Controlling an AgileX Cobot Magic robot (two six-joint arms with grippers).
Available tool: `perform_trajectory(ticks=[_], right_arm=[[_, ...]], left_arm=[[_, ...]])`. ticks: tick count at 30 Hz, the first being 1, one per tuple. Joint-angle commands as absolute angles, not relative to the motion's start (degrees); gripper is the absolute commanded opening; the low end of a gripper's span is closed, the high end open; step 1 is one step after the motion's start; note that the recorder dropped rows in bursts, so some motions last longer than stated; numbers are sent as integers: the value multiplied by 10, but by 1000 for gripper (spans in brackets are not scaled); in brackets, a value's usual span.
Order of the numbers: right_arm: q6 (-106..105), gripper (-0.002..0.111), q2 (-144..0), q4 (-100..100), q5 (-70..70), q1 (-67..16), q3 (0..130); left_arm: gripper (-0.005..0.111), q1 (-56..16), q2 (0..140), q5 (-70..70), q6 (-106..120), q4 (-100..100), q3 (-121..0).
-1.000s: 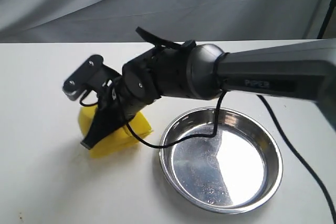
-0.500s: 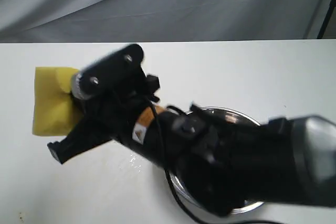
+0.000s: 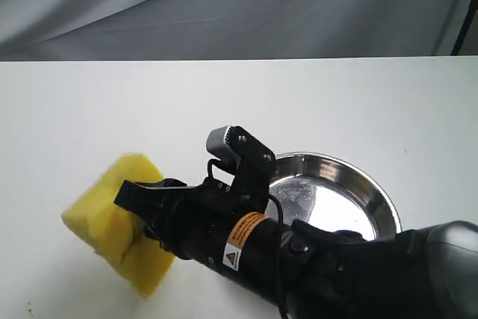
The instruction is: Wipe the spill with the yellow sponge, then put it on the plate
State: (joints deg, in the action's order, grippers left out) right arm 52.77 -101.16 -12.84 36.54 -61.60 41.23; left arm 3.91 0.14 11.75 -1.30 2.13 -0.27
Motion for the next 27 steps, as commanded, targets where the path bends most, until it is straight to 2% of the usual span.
perform_trajectory(ticks=[1,2,4,7,9,13,14,18,27], right_arm=[[646,53,-1010,-108,294,-618,412],[702,63,-1010,-108,283,-618,412],[715,74,-1010,-96,306,-618,412],[645,76,-1009,80,390,-594,417],[617,76,-1001,281,363,-562,436],[771,76,-994,700,51,-551,499],[809,76,-994,746,13,-553,501],[811,72,-1009,748,-36,-549,505],[808,71,-1033,690,-19,-512,557]], left_arm=[[0,40,0,116,-14,21,0],[0,40,0,116,-14,21,0],[0,40,0,116,-14,21,0],[0,40,0,116,-14,21,0],[0,40,0,116,-14,21,0],[0,40,0,116,-14,21,0],[0,40,0,116,-14,21,0],[0,40,0,116,-14,21,0],[0,40,0,116,-14,21,0]])
